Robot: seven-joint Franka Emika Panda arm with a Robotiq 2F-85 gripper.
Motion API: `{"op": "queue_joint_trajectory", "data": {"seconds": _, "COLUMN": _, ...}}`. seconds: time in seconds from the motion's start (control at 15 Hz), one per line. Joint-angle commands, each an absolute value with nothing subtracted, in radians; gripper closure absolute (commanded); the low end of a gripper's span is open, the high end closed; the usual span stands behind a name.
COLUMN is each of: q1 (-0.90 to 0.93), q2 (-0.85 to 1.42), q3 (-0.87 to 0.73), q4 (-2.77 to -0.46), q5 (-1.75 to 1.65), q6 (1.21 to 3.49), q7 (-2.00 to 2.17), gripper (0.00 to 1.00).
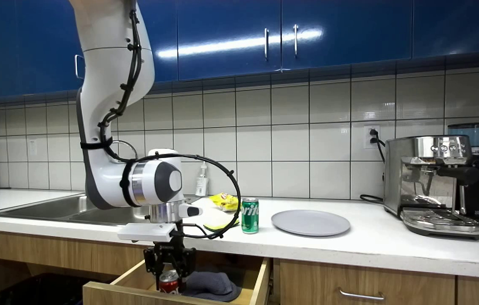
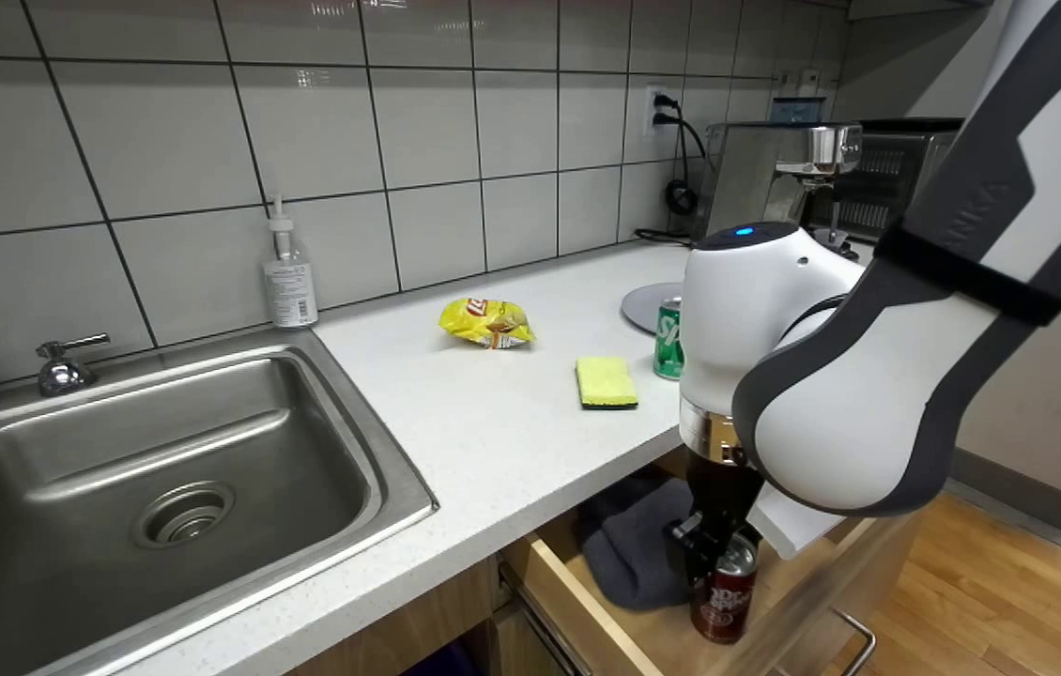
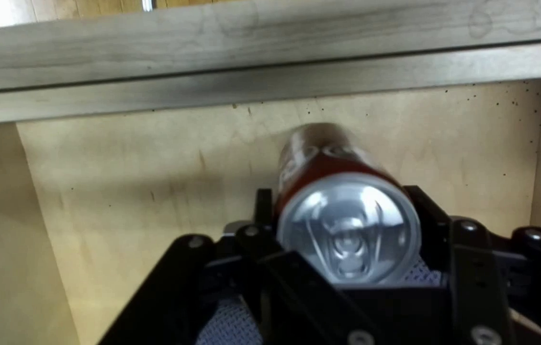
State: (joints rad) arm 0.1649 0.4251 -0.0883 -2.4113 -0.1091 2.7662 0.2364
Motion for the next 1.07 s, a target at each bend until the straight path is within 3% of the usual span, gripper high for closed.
{"op": "queue_joint_trajectory", "data": {"seconds": 0.0, "q1": 0.194, "q2": 0.41, "q3": -0.116, "q4": -2.415, "q5": -0.141, "q6": 2.757, "q7": 0.269, "gripper": 0.01}}
{"op": "queue_joint_trajectory", "data": {"seconds": 1.0, "q1": 0.15, "q2": 0.223, "q3": -0.118, "q4": -2.365, "q5": -0.154, "q6": 2.556, "q7": 0.275, "gripper": 0.0}}
